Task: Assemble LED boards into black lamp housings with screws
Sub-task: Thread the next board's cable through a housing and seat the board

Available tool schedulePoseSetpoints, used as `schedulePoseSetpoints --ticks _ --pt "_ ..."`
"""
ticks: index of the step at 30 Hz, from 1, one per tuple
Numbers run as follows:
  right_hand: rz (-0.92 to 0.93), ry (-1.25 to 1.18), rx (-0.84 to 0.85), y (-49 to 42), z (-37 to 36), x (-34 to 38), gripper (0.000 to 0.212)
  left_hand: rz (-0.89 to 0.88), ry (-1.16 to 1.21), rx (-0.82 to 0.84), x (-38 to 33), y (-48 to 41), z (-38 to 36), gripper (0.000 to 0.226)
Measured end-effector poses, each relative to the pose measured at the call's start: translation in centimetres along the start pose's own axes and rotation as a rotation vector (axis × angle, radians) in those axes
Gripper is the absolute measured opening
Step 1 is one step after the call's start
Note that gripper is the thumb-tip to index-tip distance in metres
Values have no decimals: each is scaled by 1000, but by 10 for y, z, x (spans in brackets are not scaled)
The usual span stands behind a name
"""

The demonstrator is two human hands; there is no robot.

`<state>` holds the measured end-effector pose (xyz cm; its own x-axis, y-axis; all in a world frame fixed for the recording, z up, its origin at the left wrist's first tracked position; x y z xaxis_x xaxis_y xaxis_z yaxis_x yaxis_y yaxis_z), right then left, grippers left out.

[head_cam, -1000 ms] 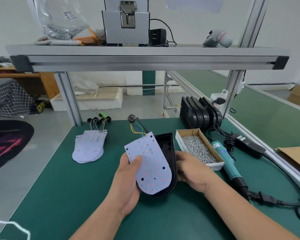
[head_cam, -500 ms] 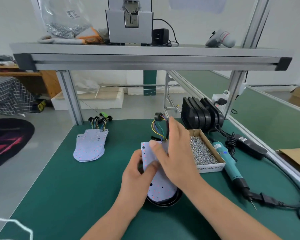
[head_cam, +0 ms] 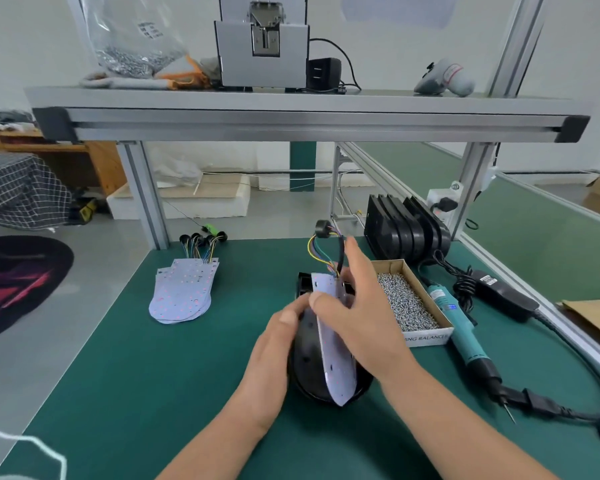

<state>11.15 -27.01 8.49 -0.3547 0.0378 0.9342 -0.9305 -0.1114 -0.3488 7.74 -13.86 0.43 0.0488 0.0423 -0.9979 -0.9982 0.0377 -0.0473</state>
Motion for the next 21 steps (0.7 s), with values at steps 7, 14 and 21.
schedulePoseSetpoints --ticks 7,14,21 --pt "-98 -796 -80 -8 20 -10 56 19 -316 -324 0 2 31 55" --pt "-215 -1005 -9 -4 25 -27 58 65 -307 -497 -4 6 63 101" --pt "-351 -695 -37 -3 27 -57 59 162 -57 -596 20 9 78 52"
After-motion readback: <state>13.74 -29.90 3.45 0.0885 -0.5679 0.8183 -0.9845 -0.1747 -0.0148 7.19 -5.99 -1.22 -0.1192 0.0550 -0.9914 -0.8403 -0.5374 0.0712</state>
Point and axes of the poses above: each hand's wrist, its own y-axis away from the middle knuckle, its own z-axis out of the back of the hand, x = y × z, the point moved 10 cm from there along -y, towards the middle knuckle, and after that the axes turned 12 degrees about -y, right-handed, at the moved point
